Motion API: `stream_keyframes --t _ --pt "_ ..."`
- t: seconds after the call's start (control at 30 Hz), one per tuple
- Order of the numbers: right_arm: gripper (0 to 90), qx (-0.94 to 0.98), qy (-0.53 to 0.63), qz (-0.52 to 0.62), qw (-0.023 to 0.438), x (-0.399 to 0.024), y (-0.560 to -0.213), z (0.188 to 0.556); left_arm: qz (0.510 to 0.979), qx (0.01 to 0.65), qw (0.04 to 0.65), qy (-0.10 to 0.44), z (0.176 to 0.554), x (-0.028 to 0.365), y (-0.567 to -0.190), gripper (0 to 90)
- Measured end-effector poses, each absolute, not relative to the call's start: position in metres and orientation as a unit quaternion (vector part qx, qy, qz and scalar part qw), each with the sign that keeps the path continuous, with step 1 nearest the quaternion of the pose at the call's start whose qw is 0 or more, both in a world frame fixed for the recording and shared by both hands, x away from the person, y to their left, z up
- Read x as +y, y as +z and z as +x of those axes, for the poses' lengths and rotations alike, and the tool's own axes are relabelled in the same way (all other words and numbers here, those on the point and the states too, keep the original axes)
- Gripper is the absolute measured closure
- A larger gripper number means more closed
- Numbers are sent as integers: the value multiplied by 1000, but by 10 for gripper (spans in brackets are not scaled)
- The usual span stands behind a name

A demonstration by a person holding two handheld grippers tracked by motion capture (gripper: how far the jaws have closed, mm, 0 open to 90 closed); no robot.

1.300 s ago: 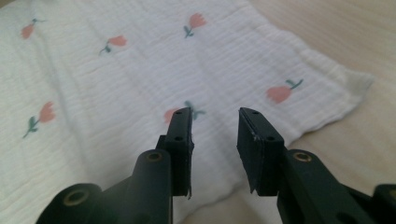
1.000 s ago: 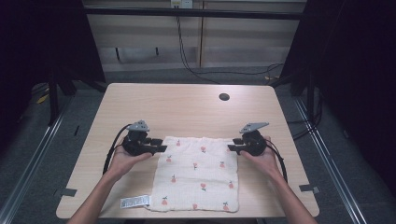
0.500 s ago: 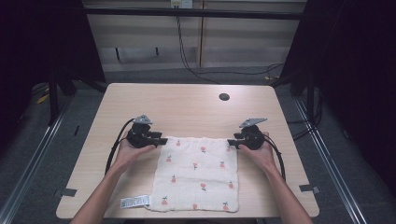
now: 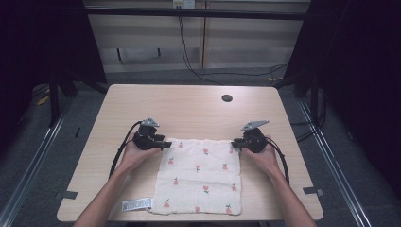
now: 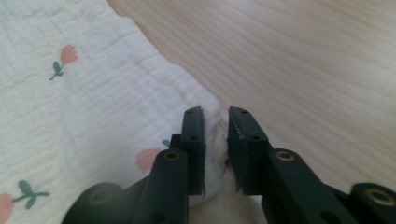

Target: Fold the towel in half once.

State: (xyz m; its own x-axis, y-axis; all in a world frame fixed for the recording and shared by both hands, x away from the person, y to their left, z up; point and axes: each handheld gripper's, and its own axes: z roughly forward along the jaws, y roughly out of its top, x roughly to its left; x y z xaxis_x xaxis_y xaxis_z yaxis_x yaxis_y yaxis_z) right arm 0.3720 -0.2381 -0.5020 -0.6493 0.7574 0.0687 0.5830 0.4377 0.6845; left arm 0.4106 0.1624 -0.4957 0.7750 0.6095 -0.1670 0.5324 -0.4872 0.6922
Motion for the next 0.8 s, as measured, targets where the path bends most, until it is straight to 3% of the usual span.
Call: stream_keyframes --t 0.17,0.5,0.57,0.73,0.8 --pt "859 839 351 399 118 -237 -502 372 859 340 378 60 412 158 -501 434" --pt "860 837 349 405 121 -236 -502 370 875 312 360 90 410 149 -501 458" --pt "859 837 351 403 118 -235 -502 370 873 308 365 93 410 148 -502 493" --pt "858 834 358 406 109 -233 -502 369 874 288 384 76 406 145 -504 769" --pt "860 833 357 409 107 -234 -502 368 874 291 383 69 407 145 -503 835"
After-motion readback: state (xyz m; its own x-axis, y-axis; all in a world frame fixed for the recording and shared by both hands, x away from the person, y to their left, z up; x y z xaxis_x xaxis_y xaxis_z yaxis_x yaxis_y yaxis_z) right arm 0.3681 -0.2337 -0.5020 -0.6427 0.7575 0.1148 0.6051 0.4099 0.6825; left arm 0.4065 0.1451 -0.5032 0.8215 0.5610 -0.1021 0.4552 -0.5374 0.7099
